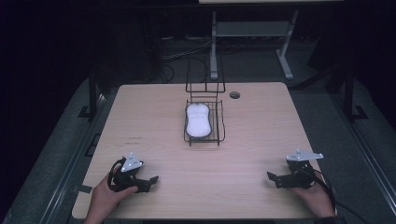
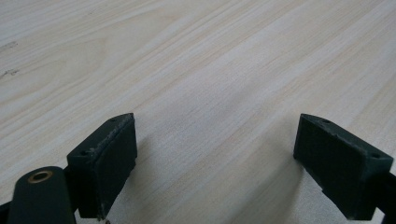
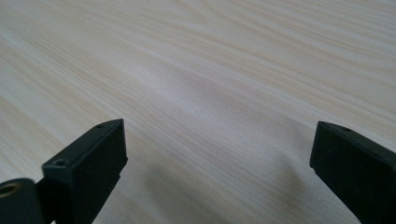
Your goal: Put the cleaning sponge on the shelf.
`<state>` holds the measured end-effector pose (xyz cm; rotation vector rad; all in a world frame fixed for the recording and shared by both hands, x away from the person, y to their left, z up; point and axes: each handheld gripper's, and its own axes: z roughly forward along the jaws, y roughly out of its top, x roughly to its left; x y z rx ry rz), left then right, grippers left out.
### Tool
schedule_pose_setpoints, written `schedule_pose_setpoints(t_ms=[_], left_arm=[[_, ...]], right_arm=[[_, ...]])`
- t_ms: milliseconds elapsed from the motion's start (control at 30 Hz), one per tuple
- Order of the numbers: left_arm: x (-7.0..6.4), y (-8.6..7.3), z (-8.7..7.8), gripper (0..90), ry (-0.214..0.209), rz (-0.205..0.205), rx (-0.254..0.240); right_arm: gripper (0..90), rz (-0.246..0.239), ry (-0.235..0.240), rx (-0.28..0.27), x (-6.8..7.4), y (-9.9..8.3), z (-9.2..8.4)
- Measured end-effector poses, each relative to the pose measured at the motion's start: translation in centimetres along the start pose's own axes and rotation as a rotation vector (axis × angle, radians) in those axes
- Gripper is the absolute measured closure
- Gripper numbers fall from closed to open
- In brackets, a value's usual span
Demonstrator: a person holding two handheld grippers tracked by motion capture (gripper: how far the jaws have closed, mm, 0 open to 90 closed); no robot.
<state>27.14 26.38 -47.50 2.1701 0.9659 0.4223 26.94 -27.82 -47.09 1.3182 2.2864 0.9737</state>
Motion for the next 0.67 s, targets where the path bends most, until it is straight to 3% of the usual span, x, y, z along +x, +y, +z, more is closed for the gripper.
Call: schedule_pose_setpoints(t_ms=[200,333,667], left_arm=[[0.0,0.0,0.0,12.5,0.0,0.0,0.0],[0.0,0.0,0.0,12.5,0.0,0.001,0.001],[0.0,0.0,0.0,12.5,0.0,0.0,0.0]], right_arm=[[1.5,-0.037,-0.032,0.03,0.4,-0.3,0.8],[1.0,-0.031,-0.007,0.0,0.5,-0.6,1.1],[0.9,-0.033,-0.001,-0.001,0.5,-0.6,1.2]])
